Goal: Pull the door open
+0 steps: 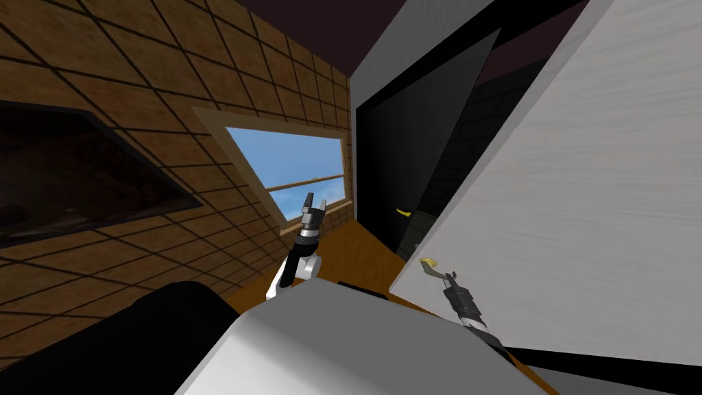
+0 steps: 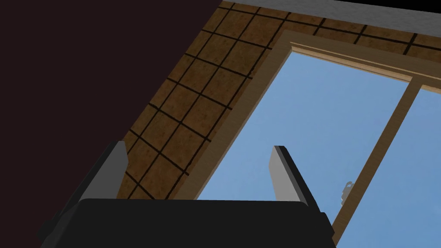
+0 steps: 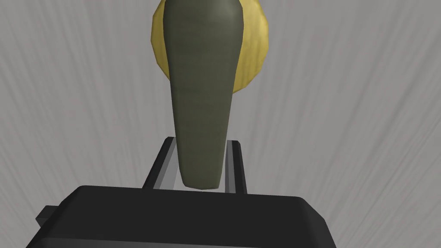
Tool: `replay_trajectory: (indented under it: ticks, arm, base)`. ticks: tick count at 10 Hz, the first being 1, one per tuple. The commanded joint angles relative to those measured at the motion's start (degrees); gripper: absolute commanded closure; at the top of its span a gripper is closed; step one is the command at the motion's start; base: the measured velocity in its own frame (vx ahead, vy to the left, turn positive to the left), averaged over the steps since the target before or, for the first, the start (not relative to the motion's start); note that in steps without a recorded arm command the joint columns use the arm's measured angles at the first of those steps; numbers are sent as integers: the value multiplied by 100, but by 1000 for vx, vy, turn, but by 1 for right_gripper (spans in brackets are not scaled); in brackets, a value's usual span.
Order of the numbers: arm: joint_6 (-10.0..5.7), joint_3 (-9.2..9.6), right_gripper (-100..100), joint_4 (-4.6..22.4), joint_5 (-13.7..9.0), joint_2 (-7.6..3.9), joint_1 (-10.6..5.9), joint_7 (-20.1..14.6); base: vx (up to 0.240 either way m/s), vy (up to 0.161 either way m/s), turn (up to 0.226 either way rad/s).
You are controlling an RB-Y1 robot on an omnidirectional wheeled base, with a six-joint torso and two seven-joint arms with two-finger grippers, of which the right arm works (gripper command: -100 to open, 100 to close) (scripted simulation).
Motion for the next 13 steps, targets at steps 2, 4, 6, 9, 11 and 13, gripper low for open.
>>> replay_trajectory:
  ticks: [2, 4, 6, 9, 11, 13]
  arm:
    - [-115, 66, 100, 104, 22, -12, 7, -48]
    - [-355, 173, 100, 172, 50, -72, 147, -138]
    - [-603, 278, 100, 210, 76, -141, 280, -226]
    - [-922, 413, 100, 258, 110, -229, 453, -340]
    - [-1074, 477, 100, 281, 126, -271, 534, -394]
    - [-1023, 426, 100, 256, 95, -313, 564, -373]
  base:
    - [-128, -27, 46]
    - [-142, -23, 134]
    - [-159, -44, 149]
    - [-173, -58, 133]
    - [-176, -42, 119]
    - [-83, -14, 16]
